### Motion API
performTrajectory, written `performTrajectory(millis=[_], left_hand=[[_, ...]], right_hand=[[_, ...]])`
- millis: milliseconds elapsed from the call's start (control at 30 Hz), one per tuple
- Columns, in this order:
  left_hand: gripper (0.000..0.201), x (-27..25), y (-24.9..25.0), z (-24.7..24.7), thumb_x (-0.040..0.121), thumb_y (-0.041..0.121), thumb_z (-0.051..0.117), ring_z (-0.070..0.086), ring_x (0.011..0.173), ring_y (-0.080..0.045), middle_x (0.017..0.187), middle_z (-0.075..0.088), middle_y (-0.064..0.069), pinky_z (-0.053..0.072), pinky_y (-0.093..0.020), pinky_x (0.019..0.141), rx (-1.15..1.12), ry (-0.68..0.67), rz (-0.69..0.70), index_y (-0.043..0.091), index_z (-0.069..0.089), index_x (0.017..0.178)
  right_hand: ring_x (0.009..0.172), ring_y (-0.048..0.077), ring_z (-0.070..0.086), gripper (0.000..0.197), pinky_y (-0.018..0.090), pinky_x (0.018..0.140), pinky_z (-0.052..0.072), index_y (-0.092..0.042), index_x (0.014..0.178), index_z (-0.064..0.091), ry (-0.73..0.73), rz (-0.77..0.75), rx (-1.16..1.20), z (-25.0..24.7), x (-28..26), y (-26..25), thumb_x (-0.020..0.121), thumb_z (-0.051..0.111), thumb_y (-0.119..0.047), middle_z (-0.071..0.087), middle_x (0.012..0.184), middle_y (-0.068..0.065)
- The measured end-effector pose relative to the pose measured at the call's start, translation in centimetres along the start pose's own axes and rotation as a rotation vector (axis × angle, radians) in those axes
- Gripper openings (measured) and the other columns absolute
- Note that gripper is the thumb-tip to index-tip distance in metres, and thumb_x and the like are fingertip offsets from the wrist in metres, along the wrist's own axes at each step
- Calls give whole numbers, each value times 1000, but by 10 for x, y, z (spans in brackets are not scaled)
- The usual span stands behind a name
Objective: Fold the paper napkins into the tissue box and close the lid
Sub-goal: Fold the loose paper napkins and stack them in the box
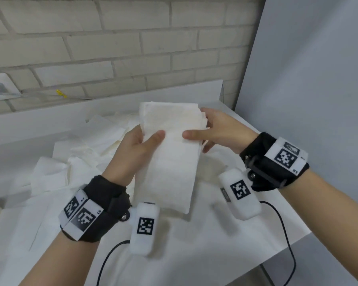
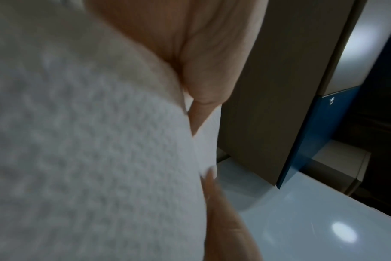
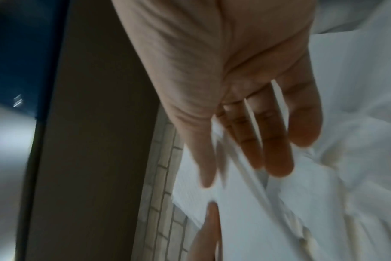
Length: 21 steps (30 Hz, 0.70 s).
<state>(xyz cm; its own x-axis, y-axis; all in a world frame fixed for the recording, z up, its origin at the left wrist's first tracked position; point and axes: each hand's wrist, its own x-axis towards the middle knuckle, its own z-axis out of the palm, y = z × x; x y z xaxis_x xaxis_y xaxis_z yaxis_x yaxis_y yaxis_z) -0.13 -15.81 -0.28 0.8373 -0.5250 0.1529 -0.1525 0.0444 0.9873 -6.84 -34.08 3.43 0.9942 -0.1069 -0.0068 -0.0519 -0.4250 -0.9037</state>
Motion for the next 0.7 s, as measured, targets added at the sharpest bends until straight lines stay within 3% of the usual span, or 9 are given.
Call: performTrajectory(millis=[100,167,233,333,400,500,567,633,700], left_hand=[[36,18,-5,19,94,28,56,66,104,-20,116,68,-4,54,-34,84,7,14,41,9,55,124],[42,26,-9,33,90,28,60,66,105,-18,119,66,-3,54,-34,87,21,-71,41,11,52,127],[46,31,-14,48,86,17,67,66,106,-17,119,66,-3,55,-32,85,30,-212,-8,12,50,128],[51,39,-24,69,74,11,66,67,102,-18,113,69,-1,54,-34,78,46,-286,-69,14,53,123],[56,43,-27,85,71,13,61,65,106,-23,117,67,-5,54,-40,86,64,-273,-57,11,52,126],[58,52,-28,109,71,16,54,61,110,-21,121,62,-6,51,-45,94,119,-250,-20,12,46,128],[60,56,-28,124,71,19,53,58,113,-20,125,56,-6,50,-45,95,130,-270,-59,12,38,129],[56,59,-31,137,81,13,54,55,117,-21,129,52,-7,48,-43,98,119,-329,-121,9,32,132],[44,62,-36,147,93,2,46,52,119,-20,132,49,-7,46,-36,99,113,-384,-159,7,29,133]], right_hand=[[35,10,47,10,19,37,37,-17,97,60,-22,97,44,0,-11,20,91,58,-24,62,79,5],[32,9,44,13,19,36,34,-13,95,59,77,112,32,-2,-16,33,95,52,-23,62,65,2],[45,13,53,17,26,46,40,-12,88,56,262,93,-39,-4,-20,45,96,47,-24,60,58,-5],[80,22,56,21,29,66,38,-13,94,55,489,72,-321,-11,-24,66,97,42,-28,62,85,3],[89,23,55,22,28,69,38,-8,110,50,473,86,-302,-13,-29,74,97,43,-24,60,97,6],[91,24,55,27,27,71,42,-5,120,33,382,128,-73,-16,-38,81,95,44,-10,54,103,9],[91,29,54,21,30,68,43,-6,114,30,449,131,3,-18,-42,86,95,38,-2,53,98,14],[87,21,49,21,30,72,41,-8,115,29,574,111,81,-22,-44,87,96,33,-1,48,87,-1],[86,11,43,30,29,85,39,-6,127,25,665,90,182,-26,-44,88,98,31,-3,40,86,-17]])
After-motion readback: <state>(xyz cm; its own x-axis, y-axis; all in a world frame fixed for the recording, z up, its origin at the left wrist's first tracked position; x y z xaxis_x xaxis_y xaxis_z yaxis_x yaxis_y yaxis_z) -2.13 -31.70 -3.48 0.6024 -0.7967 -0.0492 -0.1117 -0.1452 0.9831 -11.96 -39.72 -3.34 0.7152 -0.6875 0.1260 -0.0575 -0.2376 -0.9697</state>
